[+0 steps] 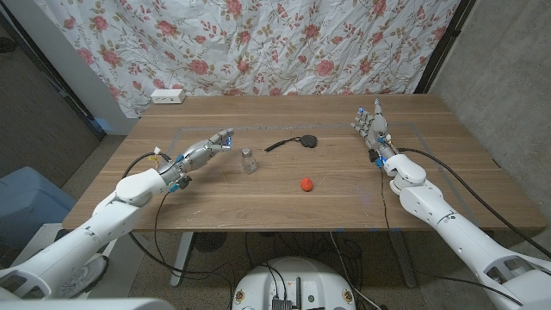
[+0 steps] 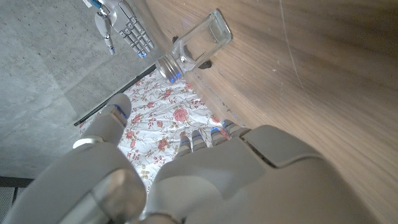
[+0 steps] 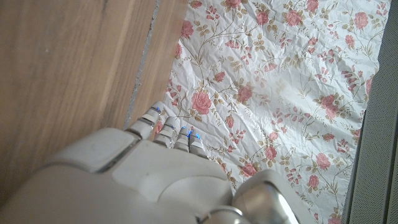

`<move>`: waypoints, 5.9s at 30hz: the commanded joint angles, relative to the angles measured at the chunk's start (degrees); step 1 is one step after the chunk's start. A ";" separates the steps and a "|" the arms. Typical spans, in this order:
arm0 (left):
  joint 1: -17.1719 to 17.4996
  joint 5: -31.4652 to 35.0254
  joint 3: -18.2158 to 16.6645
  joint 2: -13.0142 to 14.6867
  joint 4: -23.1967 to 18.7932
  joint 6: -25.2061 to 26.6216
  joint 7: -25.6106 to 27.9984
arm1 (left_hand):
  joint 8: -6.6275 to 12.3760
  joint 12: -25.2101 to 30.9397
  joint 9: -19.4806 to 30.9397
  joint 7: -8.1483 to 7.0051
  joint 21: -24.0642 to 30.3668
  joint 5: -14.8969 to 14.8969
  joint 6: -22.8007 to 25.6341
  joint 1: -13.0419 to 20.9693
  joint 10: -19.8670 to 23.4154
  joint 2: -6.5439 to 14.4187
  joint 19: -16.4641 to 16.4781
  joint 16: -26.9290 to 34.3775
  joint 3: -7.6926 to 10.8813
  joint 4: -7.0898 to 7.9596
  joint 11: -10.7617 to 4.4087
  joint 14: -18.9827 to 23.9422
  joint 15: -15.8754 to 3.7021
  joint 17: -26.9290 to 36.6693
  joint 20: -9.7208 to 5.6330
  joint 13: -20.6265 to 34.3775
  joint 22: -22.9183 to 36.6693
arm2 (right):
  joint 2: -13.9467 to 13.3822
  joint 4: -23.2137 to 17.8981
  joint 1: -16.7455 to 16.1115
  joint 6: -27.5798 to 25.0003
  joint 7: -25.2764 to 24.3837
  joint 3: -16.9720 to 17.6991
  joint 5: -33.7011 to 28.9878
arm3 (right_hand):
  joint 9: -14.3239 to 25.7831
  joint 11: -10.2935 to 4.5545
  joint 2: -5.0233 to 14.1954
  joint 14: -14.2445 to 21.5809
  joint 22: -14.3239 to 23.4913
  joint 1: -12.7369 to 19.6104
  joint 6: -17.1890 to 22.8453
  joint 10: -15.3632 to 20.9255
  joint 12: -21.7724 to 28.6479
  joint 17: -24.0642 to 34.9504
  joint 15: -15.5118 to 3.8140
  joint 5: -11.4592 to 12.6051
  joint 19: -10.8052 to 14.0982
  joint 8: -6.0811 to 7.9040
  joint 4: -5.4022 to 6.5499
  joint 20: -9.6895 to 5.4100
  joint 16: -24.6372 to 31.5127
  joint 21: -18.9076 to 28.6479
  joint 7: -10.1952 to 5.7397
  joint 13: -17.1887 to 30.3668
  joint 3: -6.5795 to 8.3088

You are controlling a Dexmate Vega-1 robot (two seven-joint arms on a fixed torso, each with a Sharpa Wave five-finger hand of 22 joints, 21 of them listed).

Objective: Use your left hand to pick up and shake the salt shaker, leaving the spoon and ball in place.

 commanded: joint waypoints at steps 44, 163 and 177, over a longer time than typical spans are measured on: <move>-9.43 9.36 8.17 -5.02 11.88 -4.51 0.60 | 2.74 2.09 0.23 1.13 0.80 0.05 6.25 4.46 5.67 -2.21 -3.70 0.66 0.86 0.08 -0.43 -1.86 1.46 0.39 3.61 0.39 0.30 | 0.01 0.05 0.01 0.02 0.02 0.00 0.00 | 0.17 0.01 5.60 -0.34 0.29 -0.14 -0.03 -0.52 0.30 0.34 -1.90 0.34 0.35 0.23 0.25 0.17 0.30 0.52 0.50 0.43 -0.32; -14.80 12.79 11.92 -6.50 19.86 -7.25 -1.48 | 16.86 5.98 1.97 -1.08 1.85 -0.38 39.27 25.75 42.11 -4.10 10.45 2.94 -7.03 0.38 -6.04 24.87 -7.71 0.58 3.31 3.62 0.35 | 0.02 0.11 0.05 0.03 0.05 0.00 0.00 | 0.18 -0.06 5.61 -0.23 0.28 -0.13 -0.02 -0.46 0.26 0.80 -1.93 0.39 0.33 0.23 0.25 0.15 0.28 0.55 0.45 0.87 -0.46; -14.28 13.32 11.69 -6.48 19.53 -7.39 0.28 | 18.75 6.69 2.01 -1.34 1.99 -0.47 42.62 27.17 46.04 -3.32 12.99 3.15 -9.24 0.67 -6.09 27.73 -8.49 0.67 2.89 4.37 0.39 | 0.03 0.14 0.06 0.06 0.06 -0.01 -0.01 | 0.18 -0.05 5.62 -0.24 0.28 -0.12 -0.01 -0.47 0.24 0.84 -2.03 0.40 0.32 0.24 0.25 0.14 0.26 0.55 0.48 0.92 -0.46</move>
